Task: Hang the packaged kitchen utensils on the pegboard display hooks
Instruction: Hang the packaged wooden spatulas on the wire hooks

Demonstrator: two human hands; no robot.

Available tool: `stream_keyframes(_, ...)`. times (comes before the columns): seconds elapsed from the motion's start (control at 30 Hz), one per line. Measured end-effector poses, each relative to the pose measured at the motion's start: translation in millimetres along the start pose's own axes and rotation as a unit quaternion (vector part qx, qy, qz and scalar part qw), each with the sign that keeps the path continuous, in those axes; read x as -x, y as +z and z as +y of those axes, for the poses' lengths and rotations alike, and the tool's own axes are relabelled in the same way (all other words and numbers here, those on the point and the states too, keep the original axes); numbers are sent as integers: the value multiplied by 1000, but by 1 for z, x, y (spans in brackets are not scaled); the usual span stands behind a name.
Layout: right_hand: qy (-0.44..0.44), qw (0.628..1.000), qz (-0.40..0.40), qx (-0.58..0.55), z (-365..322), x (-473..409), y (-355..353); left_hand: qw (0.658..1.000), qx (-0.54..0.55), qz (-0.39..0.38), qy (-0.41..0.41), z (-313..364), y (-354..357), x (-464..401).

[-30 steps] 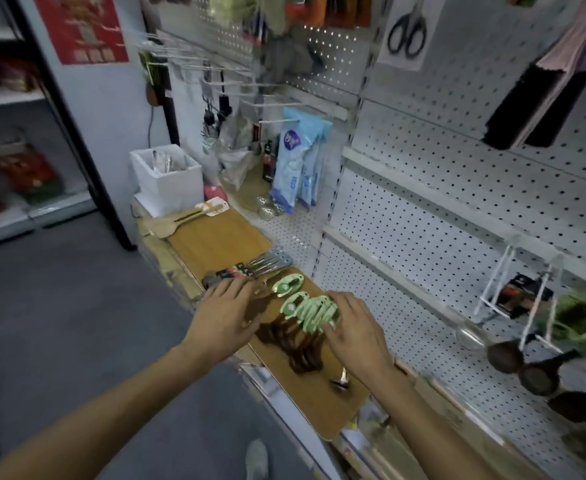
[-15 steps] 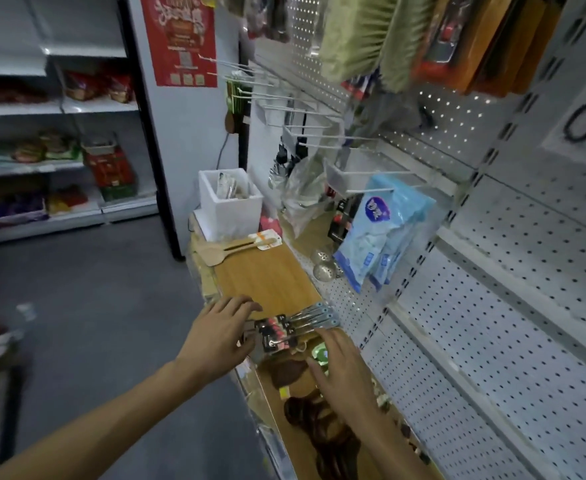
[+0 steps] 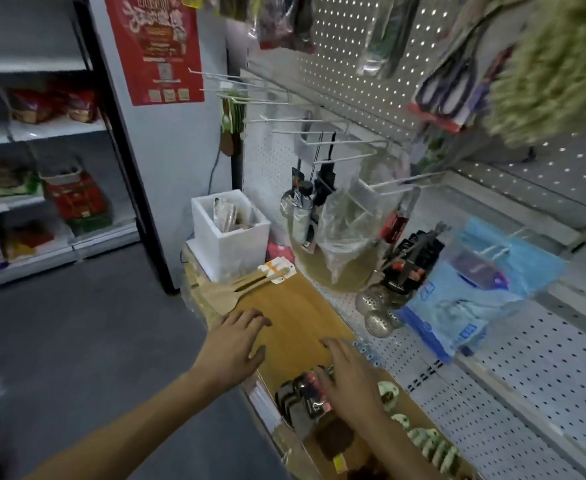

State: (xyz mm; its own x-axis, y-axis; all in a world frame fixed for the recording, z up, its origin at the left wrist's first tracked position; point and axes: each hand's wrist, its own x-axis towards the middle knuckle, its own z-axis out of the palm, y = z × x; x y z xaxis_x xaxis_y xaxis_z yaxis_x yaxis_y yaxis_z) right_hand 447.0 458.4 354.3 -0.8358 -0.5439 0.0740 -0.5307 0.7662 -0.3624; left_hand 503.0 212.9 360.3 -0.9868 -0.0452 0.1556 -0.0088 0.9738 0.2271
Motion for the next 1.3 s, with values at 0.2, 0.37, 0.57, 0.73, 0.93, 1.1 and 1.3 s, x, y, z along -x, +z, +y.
stream_keyframes(0.2,54,999,0,-2,-58,-74,29,998,5,-31,55,-96,-13,-49)
stream_keyframes(0.37,86,996,-12,-10,-84,-130,53,996,8,-67,57,-158,-7,-89)
stream_keyframes(0.57,110,992,-52,-15,-79,-210,86,994,15,-105,37,-210,18,-153)
stream_keyframes(0.73,124,988,-89,-34,-60,-289,128,991,13,-129,15,-250,52,-205)
stream_keyframes(0.93,149,979,-128,-51,-28,-379,202,986,10,-165,-7,-299,118,-266)
stream_keyframes(1.1,181,973,-137,-49,0,-432,275,981,-4,-193,-8,-332,195,-310)
stream_keyframes(1.3,269,948,-133,-103,29,-469,361,974,-17,-226,11,-362,293,-357)
